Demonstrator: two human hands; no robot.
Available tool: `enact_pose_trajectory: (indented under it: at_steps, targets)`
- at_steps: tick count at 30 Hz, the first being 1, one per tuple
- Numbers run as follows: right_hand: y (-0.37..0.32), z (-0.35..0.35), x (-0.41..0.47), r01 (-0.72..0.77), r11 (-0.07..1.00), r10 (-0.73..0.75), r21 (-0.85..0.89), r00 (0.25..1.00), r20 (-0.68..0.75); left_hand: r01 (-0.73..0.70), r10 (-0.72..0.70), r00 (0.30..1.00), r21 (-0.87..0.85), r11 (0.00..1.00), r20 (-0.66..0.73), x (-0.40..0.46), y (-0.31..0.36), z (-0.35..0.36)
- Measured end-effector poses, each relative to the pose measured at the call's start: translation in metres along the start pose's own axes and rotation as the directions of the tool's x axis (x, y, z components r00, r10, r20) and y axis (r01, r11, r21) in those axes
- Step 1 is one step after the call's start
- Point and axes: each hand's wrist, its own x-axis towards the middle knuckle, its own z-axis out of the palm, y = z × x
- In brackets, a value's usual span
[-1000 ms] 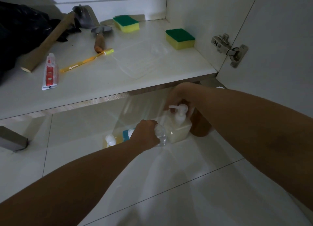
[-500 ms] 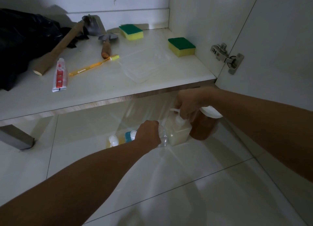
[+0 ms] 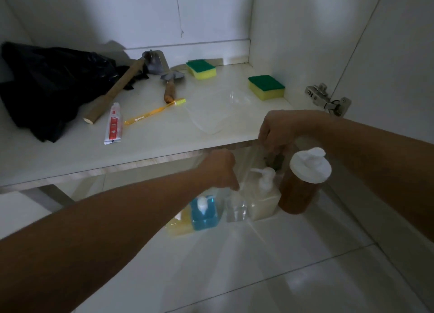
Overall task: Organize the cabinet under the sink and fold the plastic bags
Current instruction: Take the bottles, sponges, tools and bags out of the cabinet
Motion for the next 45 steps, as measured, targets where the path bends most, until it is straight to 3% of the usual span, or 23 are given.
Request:
enact_pose_trajectory:
  at_steps: [3, 6, 16, 19, 21, 23, 26, 35, 40, 45]
  targets:
    - [-0.011, -0.02, 0.01, 0.033, 0.977, -0.019, 0.21, 0.997, -0.07, 0.038, -0.037, 0.999, -0.178, 0.983, 0.007, -0.004, 0.009, -0.058]
    - [-0.026, -0.029, 0.022, 0.073, 0.963, -0.031, 0.259, 0.986, -0.163, 0.079, -0.091, 0.995, -0.222, 0.972, -0.042, -0.005, 0.001, -0.104]
    - [-0.045, -0.056, 0.079, 0.047, 0.942, 0.085, 0.332, 0.923, -0.374, 0.181, -0.213, 0.953, -0.158, 0.971, -0.215, 0.047, -0.069, -0.165]
    - [-0.028, -0.075, 0.106, 0.006, 0.947, 0.16, 0.321, 0.858, -0.489, 0.166, -0.168, 0.944, -0.029, 0.986, -0.286, 0.078, -0.07, -0.183]
    - [-0.014, -0.085, 0.126, -0.061, 0.972, 0.18, 0.225, 0.81, -0.558, 0.163, -0.121, 0.925, 0.09, 0.983, -0.36, 0.103, -0.065, -0.195]
    - [-0.001, -0.088, 0.144, -0.146, 0.976, 0.211, 0.161, 0.806, -0.553, 0.152, -0.066, 0.896, 0.165, 0.974, -0.438, 0.134, -0.063, -0.2]
    - [0.018, -0.082, 0.168, -0.243, 0.967, 0.252, 0.081, 0.842, -0.477, 0.153, -0.077, 0.879, 0.125, 0.98, -0.47, 0.187, -0.061, -0.197]
    - [0.049, -0.083, 0.207, -0.244, 0.959, 0.156, -0.146, 0.881, -0.448, 0.169, -0.044, 0.922, 0.298, 0.94, -0.384, 0.299, -0.066, -0.174]
    - [0.06, -0.078, 0.214, -0.232, 0.961, 0.149, -0.15, 0.892, -0.426, 0.106, -0.021, 0.927, 0.207, 0.973, -0.375, 0.338, -0.068, -0.172]
    - [0.049, -0.081, 0.21, -0.225, 0.967, 0.153, -0.123, 0.89, -0.43, 0.205, -0.161, 0.868, 0.046, 0.978, -0.47, 0.359, -0.055, -0.18]
